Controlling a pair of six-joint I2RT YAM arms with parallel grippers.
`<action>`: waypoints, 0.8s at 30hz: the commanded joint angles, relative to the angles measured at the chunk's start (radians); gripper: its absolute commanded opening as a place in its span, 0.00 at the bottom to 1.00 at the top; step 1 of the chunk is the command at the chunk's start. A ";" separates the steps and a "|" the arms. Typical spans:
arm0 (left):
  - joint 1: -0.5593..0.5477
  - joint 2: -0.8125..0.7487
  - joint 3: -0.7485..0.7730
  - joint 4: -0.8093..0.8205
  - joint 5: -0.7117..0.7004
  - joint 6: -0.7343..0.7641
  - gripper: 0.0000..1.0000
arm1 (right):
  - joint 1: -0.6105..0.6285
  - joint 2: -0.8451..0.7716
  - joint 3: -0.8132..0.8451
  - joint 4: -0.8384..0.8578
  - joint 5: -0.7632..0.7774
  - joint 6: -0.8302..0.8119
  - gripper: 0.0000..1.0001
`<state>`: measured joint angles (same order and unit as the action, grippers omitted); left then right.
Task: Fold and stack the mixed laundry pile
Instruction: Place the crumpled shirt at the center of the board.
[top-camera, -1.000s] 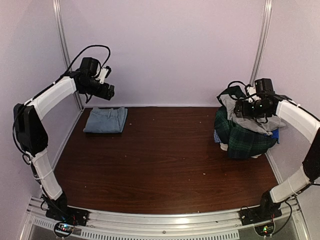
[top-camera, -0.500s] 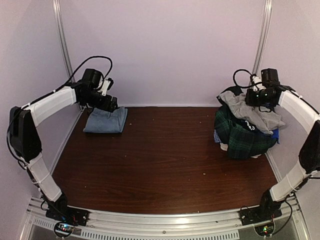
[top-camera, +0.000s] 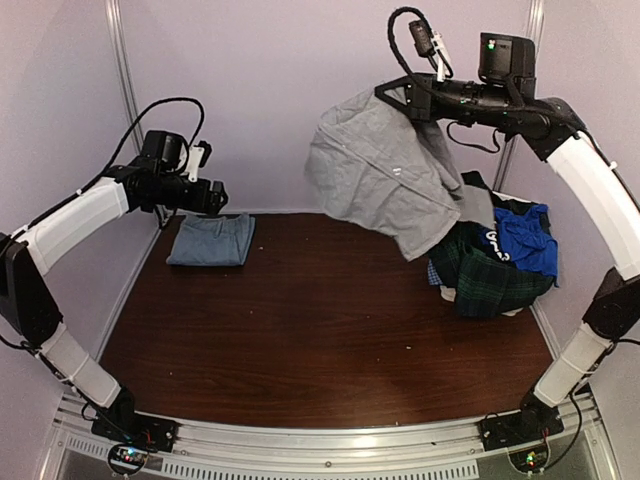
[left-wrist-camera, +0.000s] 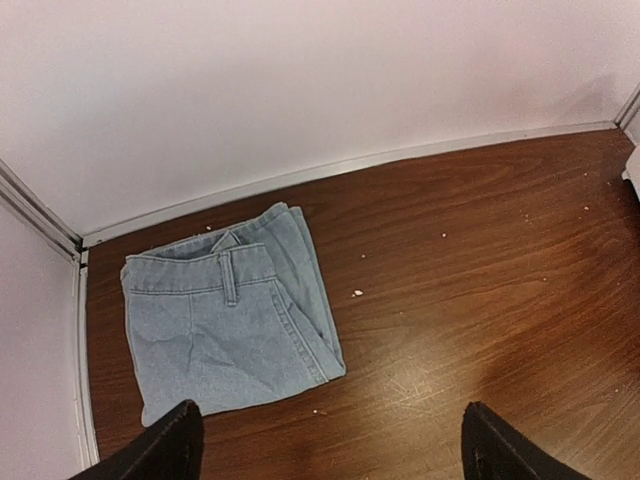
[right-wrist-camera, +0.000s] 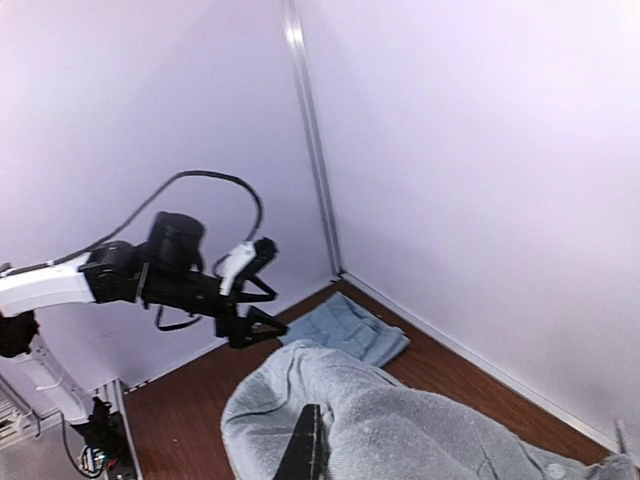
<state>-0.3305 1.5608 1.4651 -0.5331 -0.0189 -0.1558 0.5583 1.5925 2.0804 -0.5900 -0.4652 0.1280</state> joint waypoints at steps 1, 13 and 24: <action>0.014 -0.072 -0.017 0.051 -0.022 -0.050 0.93 | 0.116 0.069 0.111 0.010 -0.093 -0.003 0.00; 0.041 -0.204 -0.215 0.016 0.102 -0.057 0.98 | -0.021 -0.039 -0.631 0.178 0.051 0.060 0.91; -0.058 -0.270 -0.570 0.035 0.222 -0.193 0.93 | 0.176 -0.010 -0.855 0.197 -0.069 -0.011 0.84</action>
<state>-0.3489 1.3144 0.9909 -0.5232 0.1276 -0.2588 0.6243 1.5597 1.2522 -0.4183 -0.4995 0.1738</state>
